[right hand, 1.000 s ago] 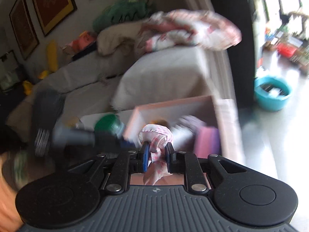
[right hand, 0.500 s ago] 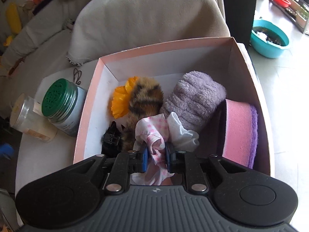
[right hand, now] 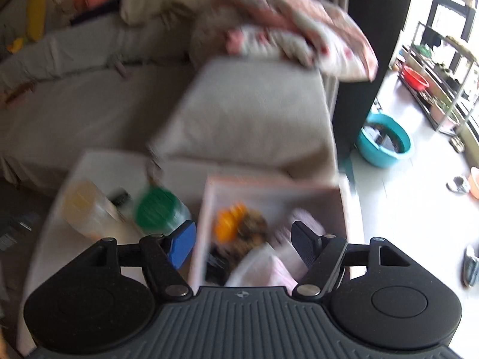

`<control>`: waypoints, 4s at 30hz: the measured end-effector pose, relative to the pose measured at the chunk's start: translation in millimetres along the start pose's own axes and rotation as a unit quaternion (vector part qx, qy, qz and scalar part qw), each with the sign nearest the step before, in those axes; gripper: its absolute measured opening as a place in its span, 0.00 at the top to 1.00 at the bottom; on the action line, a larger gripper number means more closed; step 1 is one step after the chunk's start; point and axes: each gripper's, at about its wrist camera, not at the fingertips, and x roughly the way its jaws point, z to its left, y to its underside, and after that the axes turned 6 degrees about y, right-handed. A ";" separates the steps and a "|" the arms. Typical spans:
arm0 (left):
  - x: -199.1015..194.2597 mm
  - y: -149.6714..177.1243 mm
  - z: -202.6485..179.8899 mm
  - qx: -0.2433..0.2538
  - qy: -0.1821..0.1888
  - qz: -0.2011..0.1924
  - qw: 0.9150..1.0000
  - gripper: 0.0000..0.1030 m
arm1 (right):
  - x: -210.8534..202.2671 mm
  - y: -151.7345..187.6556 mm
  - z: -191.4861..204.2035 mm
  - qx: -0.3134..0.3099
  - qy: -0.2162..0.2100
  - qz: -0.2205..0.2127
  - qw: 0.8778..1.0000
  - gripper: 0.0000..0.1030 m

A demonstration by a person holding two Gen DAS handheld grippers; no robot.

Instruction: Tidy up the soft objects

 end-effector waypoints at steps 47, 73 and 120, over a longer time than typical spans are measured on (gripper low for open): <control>70.4 -39.5 16.8 0.032 0.016 0.027 0.999 0.89 | 188.8 -77.1 142.1 -0.027 -0.090 0.123 0.988 0.84; 76.0 -102.5 -282.0 0.138 0.186 -0.058 0.971 0.89 | -24.2 10.8 -107.4 0.080 -0.099 -0.066 0.990 0.84; 53.4 139.7 -243.8 0.045 -0.102 0.038 0.993 0.45 | 78.6 256.7 -5.5 0.024 0.032 -0.073 0.997 0.00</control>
